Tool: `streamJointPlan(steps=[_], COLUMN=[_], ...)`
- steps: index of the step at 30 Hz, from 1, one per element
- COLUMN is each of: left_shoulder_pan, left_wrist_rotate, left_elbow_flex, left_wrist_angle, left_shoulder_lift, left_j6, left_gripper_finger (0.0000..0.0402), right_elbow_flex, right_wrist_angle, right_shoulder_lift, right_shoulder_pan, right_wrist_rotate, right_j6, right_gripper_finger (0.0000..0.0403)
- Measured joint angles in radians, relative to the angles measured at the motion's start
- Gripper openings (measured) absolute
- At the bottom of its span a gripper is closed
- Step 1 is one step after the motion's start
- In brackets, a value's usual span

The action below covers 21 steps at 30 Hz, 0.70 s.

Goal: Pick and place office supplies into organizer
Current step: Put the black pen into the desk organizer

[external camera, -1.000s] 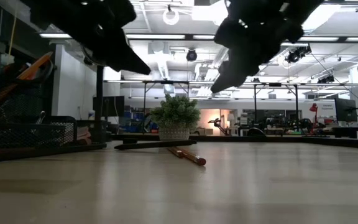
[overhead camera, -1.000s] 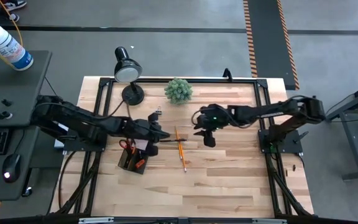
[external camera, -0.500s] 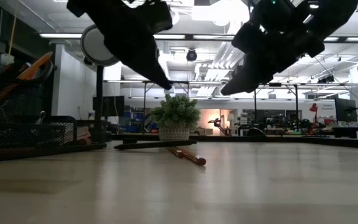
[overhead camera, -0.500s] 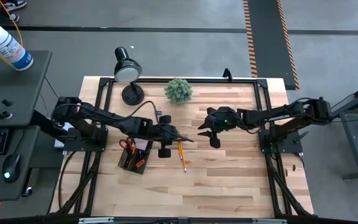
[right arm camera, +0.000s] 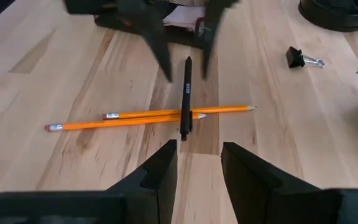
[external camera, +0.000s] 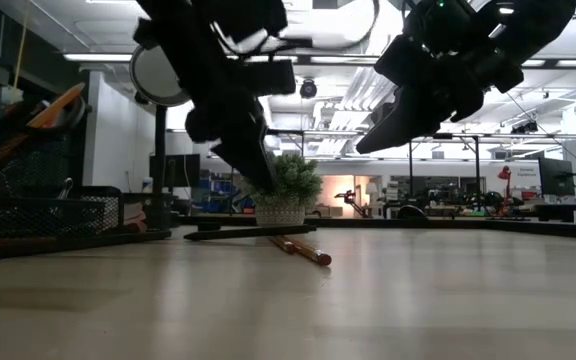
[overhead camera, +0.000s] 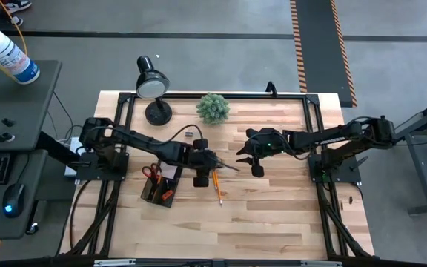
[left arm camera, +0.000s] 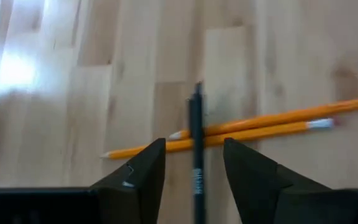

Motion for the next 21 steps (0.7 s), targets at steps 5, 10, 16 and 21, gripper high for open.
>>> streamJointPlan(steps=[5,10,16,21], left_shoulder_pan=[0.035,0.039,0.037,0.037], left_wrist_rotate=[0.011,0.020,0.042,0.042], left_elbow_flex=[0.000,0.000,0.000,0.000], left_wrist_angle=[0.002,0.019,0.044,0.051], left_shoulder_lift=[0.026,0.062,0.083,0.083], left_j6=[-0.008,-0.007,-0.003,-0.002], left_gripper_finger=[0.0156,0.0157,0.0157,0.0157], right_elbow_flex=[0.000,0.000,0.000,0.000], right_wrist_angle=[0.002,0.002,0.006,0.013], right_shoulder_lift=[0.000,0.000,0.000,0.000], right_shoulder_pan=[0.000,0.000,0.000,0.000], right_wrist_rotate=[0.000,-0.001,-0.001,-0.001], right_j6=[-0.002,-0.002,-0.002,-0.002], right_gripper_finger=[0.0116,0.0116,0.0116,0.0116])
